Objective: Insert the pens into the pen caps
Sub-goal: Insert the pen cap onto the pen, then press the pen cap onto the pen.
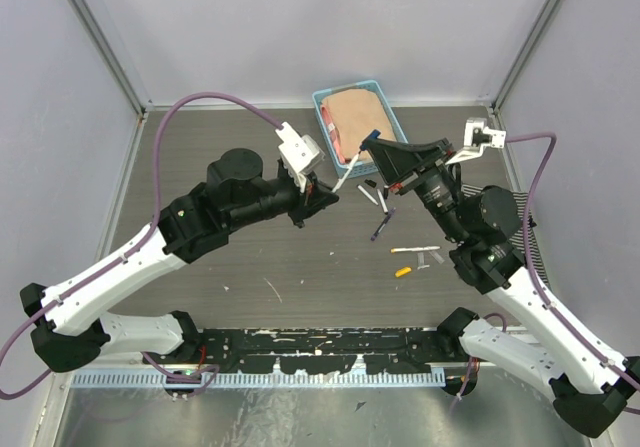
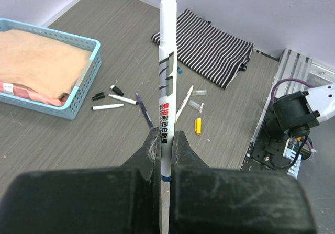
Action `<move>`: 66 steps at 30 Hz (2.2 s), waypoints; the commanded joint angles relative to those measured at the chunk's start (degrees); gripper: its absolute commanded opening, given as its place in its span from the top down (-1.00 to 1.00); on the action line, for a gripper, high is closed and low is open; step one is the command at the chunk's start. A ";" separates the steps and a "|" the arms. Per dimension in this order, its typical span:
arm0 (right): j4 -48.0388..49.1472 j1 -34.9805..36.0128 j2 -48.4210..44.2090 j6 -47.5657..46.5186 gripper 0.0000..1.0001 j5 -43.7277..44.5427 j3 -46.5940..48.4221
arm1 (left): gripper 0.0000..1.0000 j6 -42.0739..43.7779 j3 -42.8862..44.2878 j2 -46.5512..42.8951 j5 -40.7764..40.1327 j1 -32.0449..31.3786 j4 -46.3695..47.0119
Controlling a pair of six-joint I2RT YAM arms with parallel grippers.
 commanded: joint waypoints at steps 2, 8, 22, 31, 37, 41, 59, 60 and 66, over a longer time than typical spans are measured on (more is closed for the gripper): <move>1.73 0.12 -1.28 -1.20 1.00 0.32 2.78 | 1.00 0.50 -0.30 -1.04 -0.58 -0.04 1.39; 0.76 0.10 -0.93 -1.02 1.00 0.62 2.68 | 1.00 0.56 -0.30 -1.10 -0.67 -0.05 1.37; -1.20 0.13 0.12 -1.03 1.00 -0.02 3.23 | 1.00 0.70 -0.31 -1.26 -0.95 -0.05 1.36; -3.26 0.09 0.54 -0.72 1.00 -2.72 3.65 | 1.00 0.76 -0.28 -1.04 -1.20 -0.10 1.23; -4.70 0.06 1.74 -0.53 1.00 -6.02 3.84 | 1.00 0.76 -0.31 -1.10 -1.33 -0.09 1.23; -4.96 0.05 2.14 -0.24 1.00 -7.49 3.03 | 1.00 0.76 -0.30 -1.18 -1.48 -0.10 1.15; -7.86 0.08 -1.34 -3.24 -0.45 -3.79 3.89 | 1.00 0.85 -0.31 -1.19 -1.90 -0.05 1.19; -8.11 0.04 -1.45 -3.40 -0.47 -3.05 4.30 | 1.00 0.93 -0.35 -1.19 -1.90 -0.04 1.19; -9.67 0.05 0.33 -2.89 -0.47 -0.50 8.09 | 1.00 0.94 -0.35 -1.19 -1.90 -0.03 1.19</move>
